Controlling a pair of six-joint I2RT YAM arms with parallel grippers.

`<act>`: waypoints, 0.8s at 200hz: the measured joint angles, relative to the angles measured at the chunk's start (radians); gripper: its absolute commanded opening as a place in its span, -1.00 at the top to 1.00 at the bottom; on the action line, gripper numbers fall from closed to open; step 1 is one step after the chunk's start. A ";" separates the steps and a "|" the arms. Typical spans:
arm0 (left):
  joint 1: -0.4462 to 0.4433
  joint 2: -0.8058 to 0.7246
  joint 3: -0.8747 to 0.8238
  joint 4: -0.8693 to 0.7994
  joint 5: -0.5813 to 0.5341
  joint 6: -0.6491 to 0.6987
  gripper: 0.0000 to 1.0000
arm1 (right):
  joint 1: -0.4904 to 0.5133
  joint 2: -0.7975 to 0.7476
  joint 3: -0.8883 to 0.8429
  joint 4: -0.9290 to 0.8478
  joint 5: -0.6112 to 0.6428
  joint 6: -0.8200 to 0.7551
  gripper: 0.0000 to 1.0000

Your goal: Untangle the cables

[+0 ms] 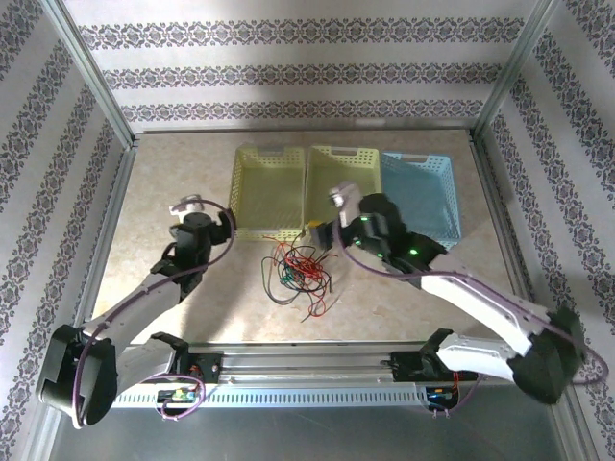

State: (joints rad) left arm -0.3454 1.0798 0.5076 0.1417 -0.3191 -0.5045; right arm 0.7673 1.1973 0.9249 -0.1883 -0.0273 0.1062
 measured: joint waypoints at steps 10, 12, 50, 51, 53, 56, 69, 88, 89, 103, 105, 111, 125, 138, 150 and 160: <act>-0.038 0.000 -0.003 -0.032 0.031 -0.068 -0.99 | 0.043 0.065 0.037 -0.069 -0.039 0.000 -0.53; -0.042 0.000 -0.005 -0.035 0.035 -0.080 -0.99 | 0.051 0.080 0.043 -0.082 -0.048 -0.007 -0.50; -0.128 -0.009 -0.051 -0.105 0.076 -0.275 -0.99 | 0.075 0.262 0.119 -0.246 -0.128 -0.005 -0.04; -0.130 -0.010 -0.052 -0.107 0.076 -0.277 -0.99 | 0.075 0.265 0.121 -0.248 -0.129 -0.007 -0.04; -0.135 -0.012 -0.053 -0.111 0.076 -0.282 -0.99 | 0.075 0.274 0.126 -0.253 -0.130 -0.010 -0.03; -0.142 -0.014 -0.053 -0.119 0.076 -0.288 -0.98 | 0.075 0.283 0.132 -0.259 -0.132 -0.005 -0.02; -0.163 -0.029 -0.053 -0.138 0.076 -0.304 -0.99 | 0.075 0.322 0.154 -0.274 -0.138 -0.007 0.04; -0.175 -0.054 -0.053 -0.155 0.084 -0.306 -0.99 | 0.075 0.368 0.180 -0.283 -0.139 -0.008 0.15; -0.175 -0.055 -0.053 -0.157 0.084 -0.306 -0.99 | 0.075 0.370 0.181 -0.283 -0.139 -0.008 0.15; -0.179 -0.058 -0.048 -0.177 0.096 -0.298 -0.99 | 0.074 0.398 0.200 -0.287 -0.139 -0.012 0.36; -0.179 -0.058 -0.047 -0.183 0.100 -0.295 -0.99 | 0.074 0.402 0.203 -0.288 -0.139 -0.014 0.40; -0.179 -0.056 -0.043 -0.195 0.108 -0.288 -0.99 | 0.074 0.412 0.209 -0.288 -0.139 -0.014 0.53; -0.179 -0.050 -0.032 -0.224 0.132 -0.272 -0.99 | 0.072 0.432 0.223 -0.288 -0.141 -0.025 0.88; -0.185 -0.049 -0.023 -0.244 0.156 -0.249 -0.99 | 0.068 0.443 0.228 -0.287 -0.146 -0.026 1.00; -0.192 -0.050 -0.020 -0.252 0.190 -0.221 -0.99 | 0.065 0.443 0.229 -0.291 -0.147 -0.027 1.00; -0.198 -0.051 -0.019 -0.256 0.221 -0.197 -0.99 | 0.062 0.438 0.229 -0.291 -0.147 -0.027 1.00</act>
State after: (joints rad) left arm -0.5430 1.0283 0.4881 -0.1139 -0.0978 -0.7017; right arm 0.8291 1.6348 1.1534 -0.4789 -0.1745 0.0792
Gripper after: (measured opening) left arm 0.992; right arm 0.048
